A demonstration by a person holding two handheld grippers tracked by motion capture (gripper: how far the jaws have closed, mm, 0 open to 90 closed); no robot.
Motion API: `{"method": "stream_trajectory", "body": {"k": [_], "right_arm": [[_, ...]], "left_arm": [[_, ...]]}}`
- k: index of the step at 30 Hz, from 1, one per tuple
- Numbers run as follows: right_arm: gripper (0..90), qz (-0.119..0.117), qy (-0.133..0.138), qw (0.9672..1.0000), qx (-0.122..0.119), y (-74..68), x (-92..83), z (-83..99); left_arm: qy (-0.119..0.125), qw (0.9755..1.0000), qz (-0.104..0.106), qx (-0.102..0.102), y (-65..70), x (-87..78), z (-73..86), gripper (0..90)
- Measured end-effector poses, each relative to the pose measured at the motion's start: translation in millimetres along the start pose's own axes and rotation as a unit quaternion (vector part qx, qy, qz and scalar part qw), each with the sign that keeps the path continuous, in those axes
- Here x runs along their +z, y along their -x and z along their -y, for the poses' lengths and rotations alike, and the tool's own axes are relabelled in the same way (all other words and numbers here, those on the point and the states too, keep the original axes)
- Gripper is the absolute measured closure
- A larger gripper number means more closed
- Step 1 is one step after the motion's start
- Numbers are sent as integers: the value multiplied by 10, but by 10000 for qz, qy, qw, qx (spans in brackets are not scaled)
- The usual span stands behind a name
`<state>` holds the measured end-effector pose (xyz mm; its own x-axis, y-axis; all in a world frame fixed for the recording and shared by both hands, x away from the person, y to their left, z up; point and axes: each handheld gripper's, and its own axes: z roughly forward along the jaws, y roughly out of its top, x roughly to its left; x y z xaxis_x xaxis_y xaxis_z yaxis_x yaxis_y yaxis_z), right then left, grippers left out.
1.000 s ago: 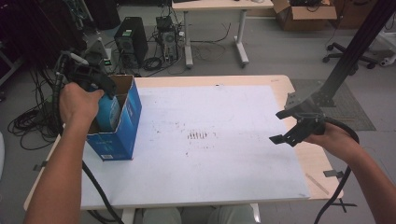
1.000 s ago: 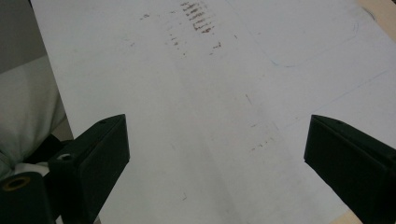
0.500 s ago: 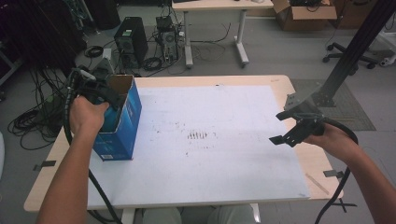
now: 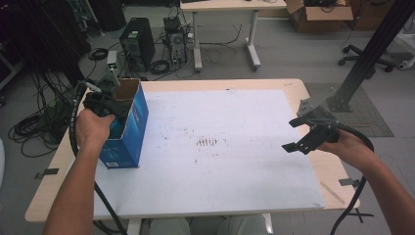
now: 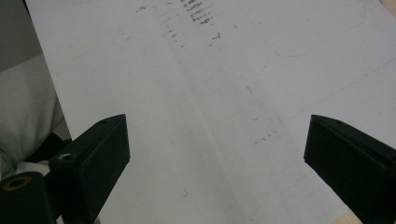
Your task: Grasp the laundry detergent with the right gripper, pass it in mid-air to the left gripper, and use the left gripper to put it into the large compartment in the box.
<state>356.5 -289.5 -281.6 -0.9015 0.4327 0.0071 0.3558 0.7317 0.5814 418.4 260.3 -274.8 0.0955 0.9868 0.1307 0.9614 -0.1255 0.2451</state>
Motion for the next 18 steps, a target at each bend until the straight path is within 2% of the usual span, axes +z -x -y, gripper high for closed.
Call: {"method": "stream_trajectory", "body": {"k": [7, 12, 18], "right_arm": [[66, -25, -28, 10000, 23, 9, 26, 2], [67, -45, -44, 10000, 29, 4, 46, -2], [65, -45, -18, 10000, 26, 3, 43, -11]], "left_arm": [[-27, 10000, 23, -7, -5, 34, -11, 380], [-31, 9999, 84, -94, -37, 41, -8, 379], [-46, 9999, 102, -74, -45, 44, -5, 377]]}}
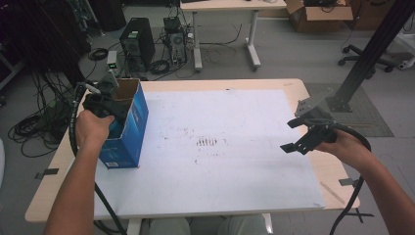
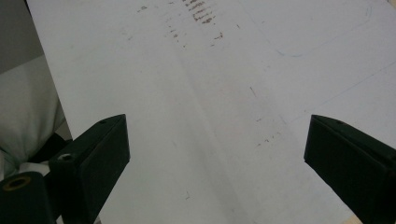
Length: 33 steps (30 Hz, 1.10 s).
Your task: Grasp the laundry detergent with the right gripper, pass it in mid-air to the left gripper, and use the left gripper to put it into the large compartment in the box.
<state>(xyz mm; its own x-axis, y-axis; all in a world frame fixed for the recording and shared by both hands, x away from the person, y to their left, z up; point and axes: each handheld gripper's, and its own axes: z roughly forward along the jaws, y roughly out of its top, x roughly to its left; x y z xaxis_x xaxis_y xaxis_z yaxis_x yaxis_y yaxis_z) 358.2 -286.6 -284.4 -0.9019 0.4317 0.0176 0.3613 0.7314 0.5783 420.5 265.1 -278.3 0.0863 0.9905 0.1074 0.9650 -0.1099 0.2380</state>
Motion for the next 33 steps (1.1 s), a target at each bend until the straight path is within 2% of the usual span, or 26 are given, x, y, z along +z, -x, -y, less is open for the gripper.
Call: {"method": "stream_trajectory", "body": {"k": [6, 10, 15, 19, 25, 33], "right_arm": [[65, -4, 22, 10000, 2, -10, -20, 10], [65, -7, 3, 10000, 23, -15, -26, 28], [67, -17, 2, 10000, 36, -21, -44, 43], [67, -11, 30, 10000, 59, -18, -61, 53], [67, -6, 60, 10000, 25, -38, -81, 44], [66, 20, 120, 9999, 2, -76, -140, 31]], "left_arm": [[-16, 10000, 10, 39, 5, -2, 4, 374], [-28, 10000, 53, 68, 11, -8, 0, 339], [9, 10000, -33, 79, 13, -50, 2, 313], [106, 9999, -59, 41, -5, -140, -1, 302], [293, 9995, -85, -24, -15, -342, 0, 228], [394, 9992, -41, 50, -2, -565, 45, 150]]}}
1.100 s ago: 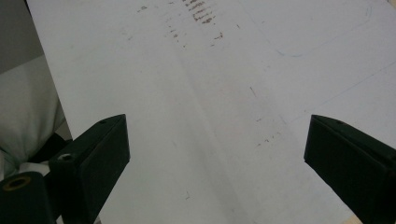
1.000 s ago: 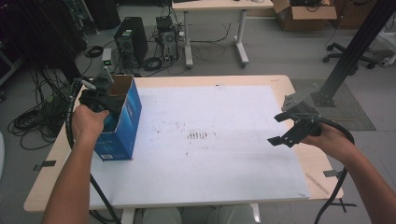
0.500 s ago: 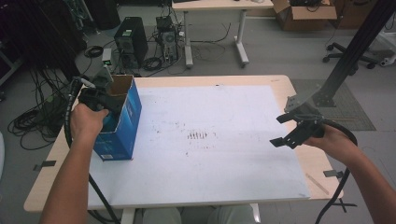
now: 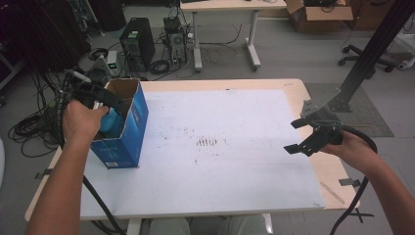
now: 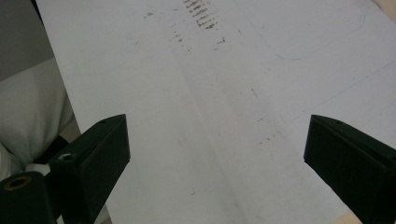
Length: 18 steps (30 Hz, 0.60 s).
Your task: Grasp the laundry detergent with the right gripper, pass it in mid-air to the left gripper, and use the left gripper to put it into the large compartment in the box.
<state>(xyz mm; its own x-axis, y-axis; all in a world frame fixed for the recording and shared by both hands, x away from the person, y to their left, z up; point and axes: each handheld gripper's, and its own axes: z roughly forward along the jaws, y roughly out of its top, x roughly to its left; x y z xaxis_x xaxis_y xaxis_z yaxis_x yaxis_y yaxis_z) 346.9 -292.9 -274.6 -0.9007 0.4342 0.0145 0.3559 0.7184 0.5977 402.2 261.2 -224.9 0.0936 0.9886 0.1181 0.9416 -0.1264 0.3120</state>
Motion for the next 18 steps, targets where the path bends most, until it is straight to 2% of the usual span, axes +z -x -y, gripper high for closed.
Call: {"method": "stream_trajectory", "body": {"k": [4, 8, 18], "right_arm": [[66, 10, 64, 10000, 4, -19, -40, -7], [66, 26, 72, 10000, -14, -41, -74, -14], [66, 75, 115, 9999, -96, -99, -159, -60]], "left_arm": [[23, 9999, 82, 64, 32, -123, 17, 106], [22, 9998, 68, 197, 90, -248, 33, 87], [252, 9981, 92, 552, 288, -621, 94, 63]]}}
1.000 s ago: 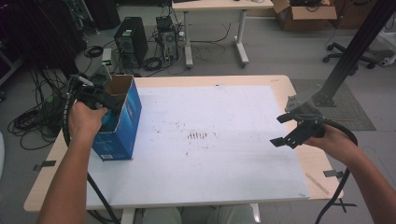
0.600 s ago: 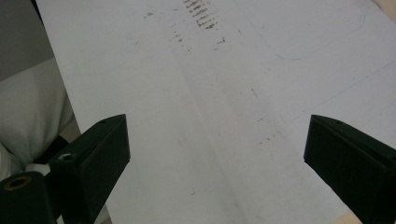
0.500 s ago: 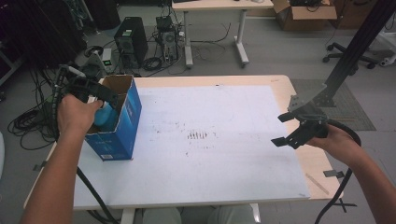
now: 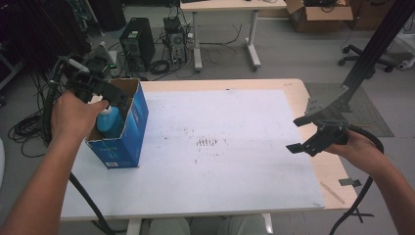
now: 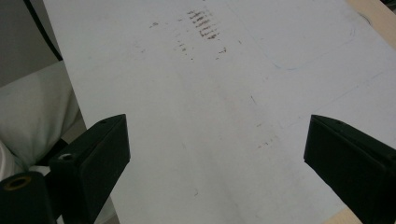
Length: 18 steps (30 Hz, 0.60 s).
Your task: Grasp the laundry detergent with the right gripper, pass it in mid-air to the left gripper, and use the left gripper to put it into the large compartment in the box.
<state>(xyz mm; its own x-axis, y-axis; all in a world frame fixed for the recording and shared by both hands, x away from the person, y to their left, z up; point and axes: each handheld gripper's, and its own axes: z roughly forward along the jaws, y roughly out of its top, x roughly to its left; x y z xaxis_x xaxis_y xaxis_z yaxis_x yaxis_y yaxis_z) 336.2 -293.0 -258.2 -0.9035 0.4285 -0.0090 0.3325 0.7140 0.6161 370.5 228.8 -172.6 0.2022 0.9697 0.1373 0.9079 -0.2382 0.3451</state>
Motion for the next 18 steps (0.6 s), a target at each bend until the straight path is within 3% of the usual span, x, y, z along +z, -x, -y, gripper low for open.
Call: {"method": "stream_trajectory", "body": {"k": [9, 18], "right_arm": [[66, 26, 19, 10000, -16, -45, -59, -1], [66, 10, 46, 10000, -21, -71, -90, -3]], "left_arm": [[145, 9995, 54, 264, 159, -263, 22, 60], [276, 9962, 224, 798, 459, -416, 66, 61]]}}
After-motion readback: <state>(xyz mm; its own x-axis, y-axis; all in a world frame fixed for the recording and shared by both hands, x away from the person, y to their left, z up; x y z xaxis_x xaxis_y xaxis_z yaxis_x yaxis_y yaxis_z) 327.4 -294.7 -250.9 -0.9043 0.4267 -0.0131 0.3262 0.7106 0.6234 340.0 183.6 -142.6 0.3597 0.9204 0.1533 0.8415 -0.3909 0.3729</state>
